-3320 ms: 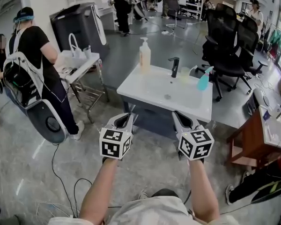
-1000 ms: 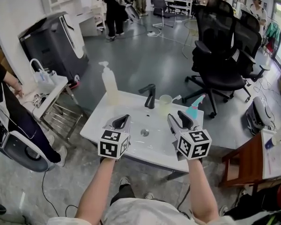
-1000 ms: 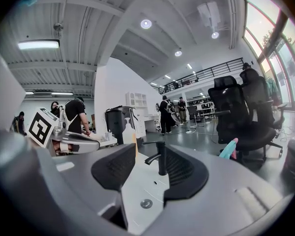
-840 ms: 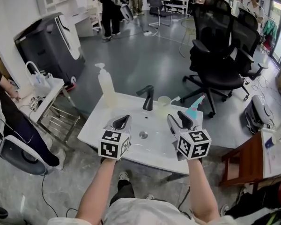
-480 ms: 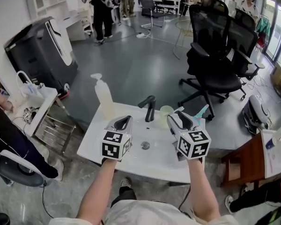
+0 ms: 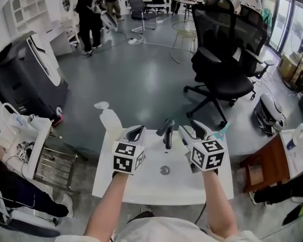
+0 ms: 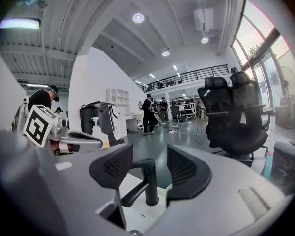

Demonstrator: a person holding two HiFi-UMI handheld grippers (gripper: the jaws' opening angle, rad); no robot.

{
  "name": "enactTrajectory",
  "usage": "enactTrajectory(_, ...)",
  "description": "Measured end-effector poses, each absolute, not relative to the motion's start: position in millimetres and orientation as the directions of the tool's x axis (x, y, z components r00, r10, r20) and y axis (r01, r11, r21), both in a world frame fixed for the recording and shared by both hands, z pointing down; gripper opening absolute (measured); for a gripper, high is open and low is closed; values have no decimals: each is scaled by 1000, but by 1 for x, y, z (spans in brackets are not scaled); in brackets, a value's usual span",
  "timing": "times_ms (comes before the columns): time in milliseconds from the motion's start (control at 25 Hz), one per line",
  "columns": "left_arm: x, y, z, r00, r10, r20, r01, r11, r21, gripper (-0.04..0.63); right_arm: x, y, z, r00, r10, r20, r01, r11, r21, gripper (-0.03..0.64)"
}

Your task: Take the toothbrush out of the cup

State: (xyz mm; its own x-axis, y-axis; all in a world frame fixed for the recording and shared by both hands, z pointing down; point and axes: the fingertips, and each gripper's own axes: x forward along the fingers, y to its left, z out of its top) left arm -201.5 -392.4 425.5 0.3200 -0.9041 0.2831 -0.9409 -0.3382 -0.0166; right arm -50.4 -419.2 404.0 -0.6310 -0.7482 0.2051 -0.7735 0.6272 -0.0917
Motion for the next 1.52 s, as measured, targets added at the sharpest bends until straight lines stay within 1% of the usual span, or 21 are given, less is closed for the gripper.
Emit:
enactTrajectory(360,-210,-424,432,416,-871,263,-903,-430,1,3,-53,-434,408,-512,-832,213,-858,509,-76,206)
enactTrajectory(680,-194,-437,437,475,-840,261,-871,-491,4,5,-24,-436,418,-430,-874,226,-902,424,-79,206)
enactTrajectory(1160,-171,-453,434,465,-844,267,-875,-484,-4,5,23,-449,432,-389,-887,247,-921,377,-97,206)
enactTrajectory(1520,-161,-456,437,456,-845,279,-878,-479,-16,5,44,-460,449,-353,-902,249,-932,318,-171,216)
